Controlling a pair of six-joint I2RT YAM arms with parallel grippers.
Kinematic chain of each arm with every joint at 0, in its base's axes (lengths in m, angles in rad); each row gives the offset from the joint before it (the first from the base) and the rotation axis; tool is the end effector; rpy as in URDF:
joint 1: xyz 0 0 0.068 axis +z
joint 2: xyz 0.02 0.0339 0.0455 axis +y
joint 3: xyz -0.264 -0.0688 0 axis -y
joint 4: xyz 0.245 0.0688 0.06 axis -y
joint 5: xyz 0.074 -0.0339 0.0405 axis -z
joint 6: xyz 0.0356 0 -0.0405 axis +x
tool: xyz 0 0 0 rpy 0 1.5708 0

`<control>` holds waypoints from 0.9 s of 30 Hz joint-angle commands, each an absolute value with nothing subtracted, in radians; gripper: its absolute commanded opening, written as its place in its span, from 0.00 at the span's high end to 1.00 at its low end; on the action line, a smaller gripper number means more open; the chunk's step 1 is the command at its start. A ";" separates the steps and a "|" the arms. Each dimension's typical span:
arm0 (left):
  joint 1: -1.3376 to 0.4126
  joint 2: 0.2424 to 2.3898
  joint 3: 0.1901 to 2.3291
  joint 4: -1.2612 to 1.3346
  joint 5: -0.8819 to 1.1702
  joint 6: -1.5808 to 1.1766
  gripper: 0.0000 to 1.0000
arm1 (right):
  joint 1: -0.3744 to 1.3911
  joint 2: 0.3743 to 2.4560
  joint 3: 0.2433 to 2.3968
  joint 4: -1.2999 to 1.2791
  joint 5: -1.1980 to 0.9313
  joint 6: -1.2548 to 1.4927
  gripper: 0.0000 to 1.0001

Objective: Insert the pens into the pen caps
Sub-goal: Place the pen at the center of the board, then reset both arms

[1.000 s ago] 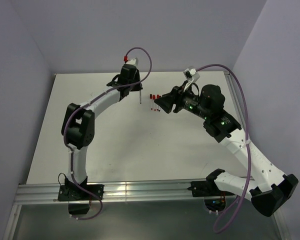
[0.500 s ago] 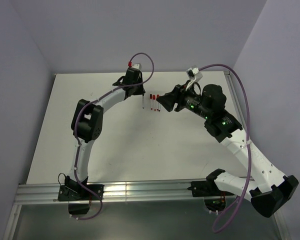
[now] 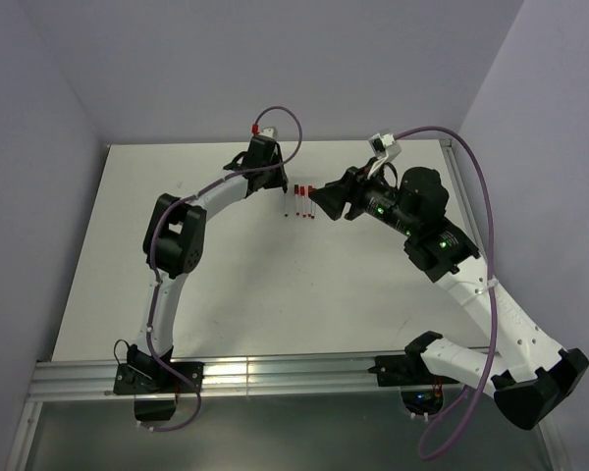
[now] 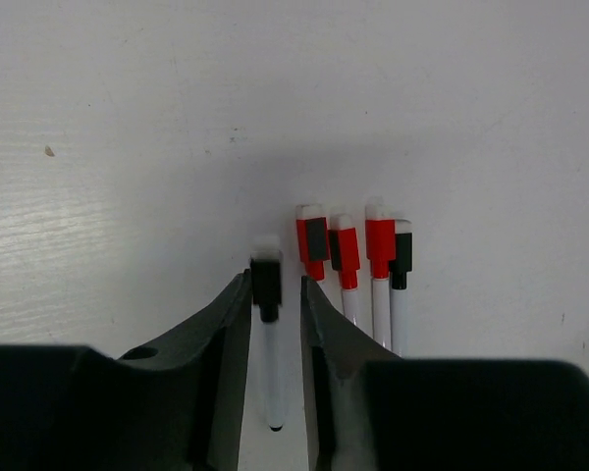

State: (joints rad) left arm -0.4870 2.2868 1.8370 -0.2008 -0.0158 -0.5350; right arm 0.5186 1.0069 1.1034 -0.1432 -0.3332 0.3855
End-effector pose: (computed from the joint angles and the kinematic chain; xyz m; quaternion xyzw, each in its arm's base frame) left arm 0.4662 -0.2462 0.1938 -0.0250 0.8956 -0.2110 0.3908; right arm 0.1892 0.1214 0.4149 -0.1617 0.7042 0.4053 0.5601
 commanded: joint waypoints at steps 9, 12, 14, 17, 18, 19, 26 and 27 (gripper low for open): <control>-0.488 2.250 1.870 -0.158 0.005 -0.532 0.62 | 0.511 0.969 1.097 -0.118 -0.324 0.380 0.37; -0.488 2.201 1.847 -0.150 0.006 -0.531 0.61 | 0.511 0.965 1.095 -0.117 -0.322 0.380 0.37; -0.485 2.154 1.832 -0.155 -0.037 -0.532 0.61 | 0.511 0.965 1.094 -0.114 -0.324 0.380 0.37; -0.477 2.074 1.809 -0.199 -0.057 -0.552 0.63 | 0.511 0.963 1.091 -0.115 -0.316 0.379 0.37; -0.476 2.053 1.799 -0.218 -0.061 -0.561 0.64 | 0.511 0.960 1.089 -0.115 -0.307 0.376 0.37; -0.472 2.025 1.786 -0.231 -0.063 -0.575 0.66 | 0.511 0.959 1.083 -0.112 -0.302 0.376 0.37; -0.471 1.650 1.527 -0.330 -0.040 -0.626 0.66 | 0.502 0.959 1.088 -0.120 -0.279 0.380 0.32; -0.472 1.610 1.502 -0.347 -0.028 -0.620 0.66 | 0.502 0.959 1.092 -0.123 -0.278 0.380 0.31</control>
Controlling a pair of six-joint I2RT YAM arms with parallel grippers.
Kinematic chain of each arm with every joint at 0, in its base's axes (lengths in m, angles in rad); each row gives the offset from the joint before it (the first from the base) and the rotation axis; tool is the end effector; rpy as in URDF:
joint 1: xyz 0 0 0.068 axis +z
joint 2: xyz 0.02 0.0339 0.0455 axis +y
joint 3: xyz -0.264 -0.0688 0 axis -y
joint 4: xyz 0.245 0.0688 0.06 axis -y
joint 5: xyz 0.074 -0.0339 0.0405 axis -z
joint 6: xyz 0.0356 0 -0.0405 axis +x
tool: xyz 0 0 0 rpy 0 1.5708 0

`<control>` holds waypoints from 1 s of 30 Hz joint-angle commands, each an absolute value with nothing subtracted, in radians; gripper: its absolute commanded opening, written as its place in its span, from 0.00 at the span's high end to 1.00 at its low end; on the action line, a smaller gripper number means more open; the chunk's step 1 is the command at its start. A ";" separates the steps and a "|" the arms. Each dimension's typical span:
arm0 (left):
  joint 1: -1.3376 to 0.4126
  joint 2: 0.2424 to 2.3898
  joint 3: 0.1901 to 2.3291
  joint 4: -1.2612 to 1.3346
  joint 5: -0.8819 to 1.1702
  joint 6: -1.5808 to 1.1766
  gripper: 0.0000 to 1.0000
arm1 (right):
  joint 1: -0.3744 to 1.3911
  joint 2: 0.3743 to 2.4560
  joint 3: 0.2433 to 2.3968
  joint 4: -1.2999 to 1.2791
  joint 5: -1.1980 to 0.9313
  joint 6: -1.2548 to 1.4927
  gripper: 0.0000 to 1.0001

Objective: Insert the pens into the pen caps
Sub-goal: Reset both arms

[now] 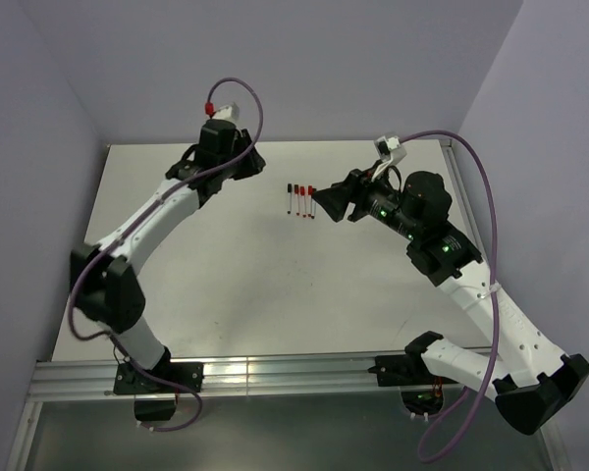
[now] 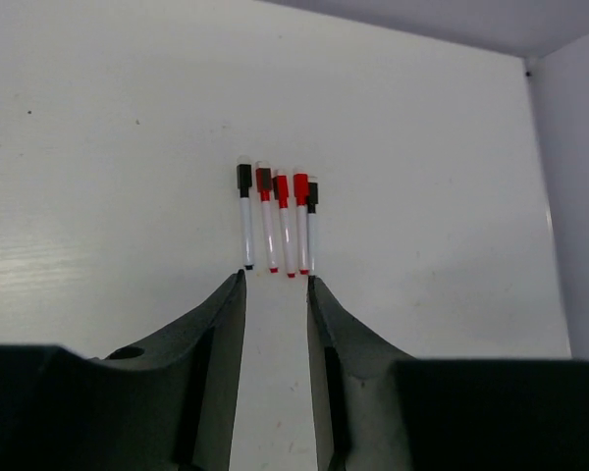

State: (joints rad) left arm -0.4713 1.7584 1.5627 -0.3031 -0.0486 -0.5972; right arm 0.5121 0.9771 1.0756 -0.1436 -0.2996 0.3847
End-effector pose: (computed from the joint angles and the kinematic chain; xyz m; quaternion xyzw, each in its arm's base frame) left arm 0.3727 -0.1880 0.3317 -0.0665 0.8570 -0.2420 0.4500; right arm 0.1850 0.1160 0.4113 -0.1484 0.7068 0.3934 0.5689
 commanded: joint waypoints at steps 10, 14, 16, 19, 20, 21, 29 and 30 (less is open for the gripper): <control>-0.476 1.154 1.307 -0.497 -0.078 -0.479 0.46 | 0.497 0.925 1.063 -0.141 -0.236 0.411 0.16; -0.474 1.023 1.215 -0.486 -0.092 -0.433 0.37 | 0.491 0.905 1.020 -0.149 -0.180 0.459 0.14; -0.474 0.970 1.163 -0.457 -0.097 -0.413 0.36 | 0.492 0.882 0.988 -0.146 -0.153 0.486 0.09; -0.474 0.921 1.106 -0.436 -0.095 -0.414 0.35 | 0.492 0.861 0.962 -0.170 -0.126 0.503 0.07; -0.474 0.908 1.091 -0.416 -0.091 -0.413 0.36 | 0.492 0.859 0.962 -0.181 -0.117 0.502 0.07; -0.474 0.896 1.072 -0.404 -0.094 -0.411 0.36 | 0.492 0.865 0.969 -0.195 -0.104 0.500 0.07; -0.471 0.822 0.971 -0.333 -0.087 -0.391 0.35 | 0.492 0.862 0.962 -0.209 -0.103 0.476 0.07; -0.471 0.825 0.971 -0.336 -0.087 -0.390 0.35 | 0.492 0.867 0.965 -0.213 -0.104 0.472 0.07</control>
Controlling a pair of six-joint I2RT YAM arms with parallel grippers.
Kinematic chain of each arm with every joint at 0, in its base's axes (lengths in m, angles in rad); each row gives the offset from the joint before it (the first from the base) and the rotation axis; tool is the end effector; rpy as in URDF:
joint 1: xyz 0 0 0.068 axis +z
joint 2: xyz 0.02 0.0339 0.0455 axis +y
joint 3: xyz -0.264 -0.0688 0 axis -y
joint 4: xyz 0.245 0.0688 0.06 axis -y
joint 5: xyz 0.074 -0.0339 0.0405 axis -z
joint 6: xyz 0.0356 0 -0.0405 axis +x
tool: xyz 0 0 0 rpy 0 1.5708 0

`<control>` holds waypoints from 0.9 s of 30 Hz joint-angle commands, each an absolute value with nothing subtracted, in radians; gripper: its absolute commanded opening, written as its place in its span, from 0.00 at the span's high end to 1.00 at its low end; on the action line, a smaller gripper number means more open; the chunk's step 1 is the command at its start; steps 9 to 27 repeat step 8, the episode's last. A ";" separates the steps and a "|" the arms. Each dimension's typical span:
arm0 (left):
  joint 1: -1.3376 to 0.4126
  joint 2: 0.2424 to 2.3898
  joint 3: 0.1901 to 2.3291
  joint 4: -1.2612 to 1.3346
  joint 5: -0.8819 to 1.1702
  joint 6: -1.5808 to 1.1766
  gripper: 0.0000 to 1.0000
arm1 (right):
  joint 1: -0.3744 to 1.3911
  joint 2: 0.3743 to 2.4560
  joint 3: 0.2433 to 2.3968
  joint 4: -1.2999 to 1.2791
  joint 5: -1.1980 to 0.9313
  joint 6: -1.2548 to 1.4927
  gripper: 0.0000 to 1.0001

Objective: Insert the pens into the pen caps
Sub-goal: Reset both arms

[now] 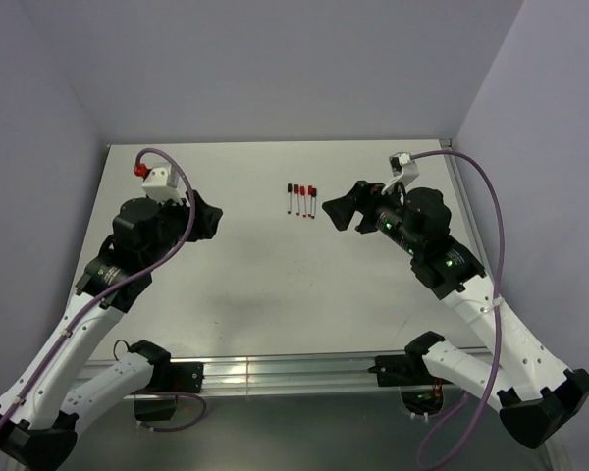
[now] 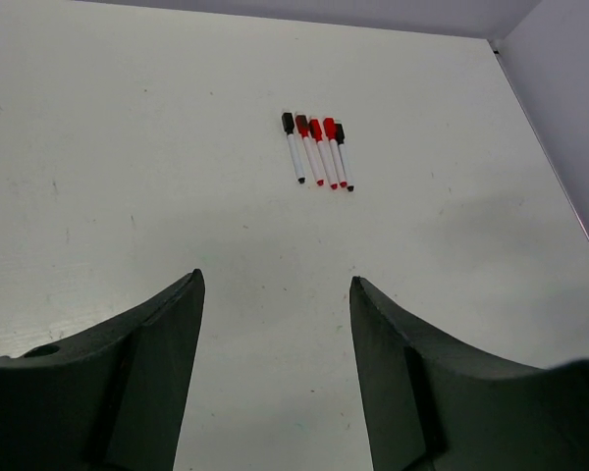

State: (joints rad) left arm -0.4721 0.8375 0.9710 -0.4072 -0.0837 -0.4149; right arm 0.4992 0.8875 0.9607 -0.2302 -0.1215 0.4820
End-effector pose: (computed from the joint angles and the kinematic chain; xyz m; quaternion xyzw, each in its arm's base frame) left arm 0.1648 -0.0808 0.3721 -0.0025 0.7967 -0.2288 0.5594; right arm 0.1746 0.1001 0.3789 -0.0460 0.7586 0.3462 0.5501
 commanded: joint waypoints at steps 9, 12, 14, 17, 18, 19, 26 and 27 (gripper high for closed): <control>-0.456 0.821 0.965 -0.330 -0.077 -0.393 0.35 | 0.492 0.864 0.970 -0.215 -0.100 0.456 0.05; -0.456 0.821 0.965 -0.330 -0.077 -0.393 0.35 | 0.492 0.864 0.970 -0.215 -0.100 0.456 0.05; -0.456 0.821 0.965 -0.330 -0.077 -0.393 0.35 | 0.492 0.864 0.970 -0.215 -0.100 0.456 0.05; -0.456 0.821 0.965 -0.330 -0.077 -0.393 0.35 | 0.492 0.864 0.970 -0.215 -0.100 0.456 0.05; -0.456 0.821 0.965 -0.330 -0.077 -0.393 0.35 | 0.492 0.864 0.970 -0.215 -0.100 0.456 0.05; -0.456 0.821 0.965 -0.330 -0.077 -0.393 0.35 | 0.492 0.864 0.970 -0.215 -0.100 0.456 0.05; -0.456 0.821 0.965 -0.330 -0.077 -0.393 0.35 | 0.492 0.864 0.970 -0.215 -0.100 0.456 0.05; -0.456 0.821 0.965 -0.330 -0.077 -0.393 0.35 | 0.492 0.864 0.970 -0.215 -0.100 0.456 0.05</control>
